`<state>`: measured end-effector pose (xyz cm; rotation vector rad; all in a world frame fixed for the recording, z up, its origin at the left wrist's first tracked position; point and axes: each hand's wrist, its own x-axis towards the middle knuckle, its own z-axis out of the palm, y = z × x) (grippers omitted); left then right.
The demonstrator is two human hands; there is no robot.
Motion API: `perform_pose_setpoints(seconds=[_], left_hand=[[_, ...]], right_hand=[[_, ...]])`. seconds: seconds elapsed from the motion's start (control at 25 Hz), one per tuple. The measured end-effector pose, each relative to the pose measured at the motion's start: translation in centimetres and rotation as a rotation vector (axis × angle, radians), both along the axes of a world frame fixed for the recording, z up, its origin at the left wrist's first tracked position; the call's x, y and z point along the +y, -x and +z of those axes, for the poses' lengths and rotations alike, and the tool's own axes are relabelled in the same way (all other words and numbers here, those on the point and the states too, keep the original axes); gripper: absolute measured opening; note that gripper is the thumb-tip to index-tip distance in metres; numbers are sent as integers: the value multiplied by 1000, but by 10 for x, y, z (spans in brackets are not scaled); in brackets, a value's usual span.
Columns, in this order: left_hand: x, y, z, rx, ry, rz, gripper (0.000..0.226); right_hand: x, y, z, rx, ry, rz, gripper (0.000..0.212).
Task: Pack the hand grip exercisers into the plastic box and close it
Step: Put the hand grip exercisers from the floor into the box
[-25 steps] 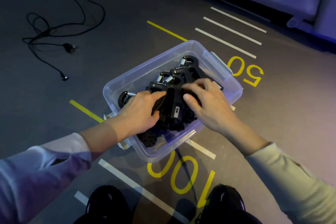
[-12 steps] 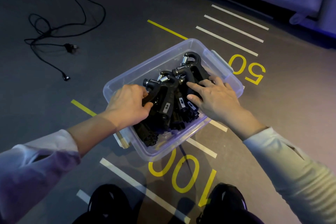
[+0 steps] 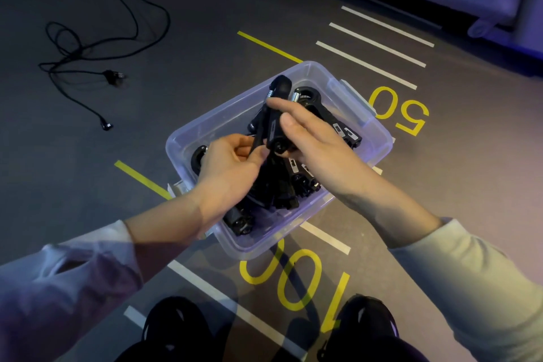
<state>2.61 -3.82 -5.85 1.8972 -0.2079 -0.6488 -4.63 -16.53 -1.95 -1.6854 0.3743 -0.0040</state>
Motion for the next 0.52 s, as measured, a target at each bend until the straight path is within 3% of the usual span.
perform_pose_setpoints(seconds=[0.12,0.28,0.36,0.52], left_hand=[[-9,10,3,-4,55,-236,13],[-7,1,2,154,124,-299,42],[-1,-7,0,288,166,-212,52],[0,-16,3,432,166,-117,32]], right_hand=[[2,-3,6,-33,349,34,51],[12,7,-20,44,878,283,50],[8,13,-33,77,962,367,52],[3,20,-49,131,951,533,61]])
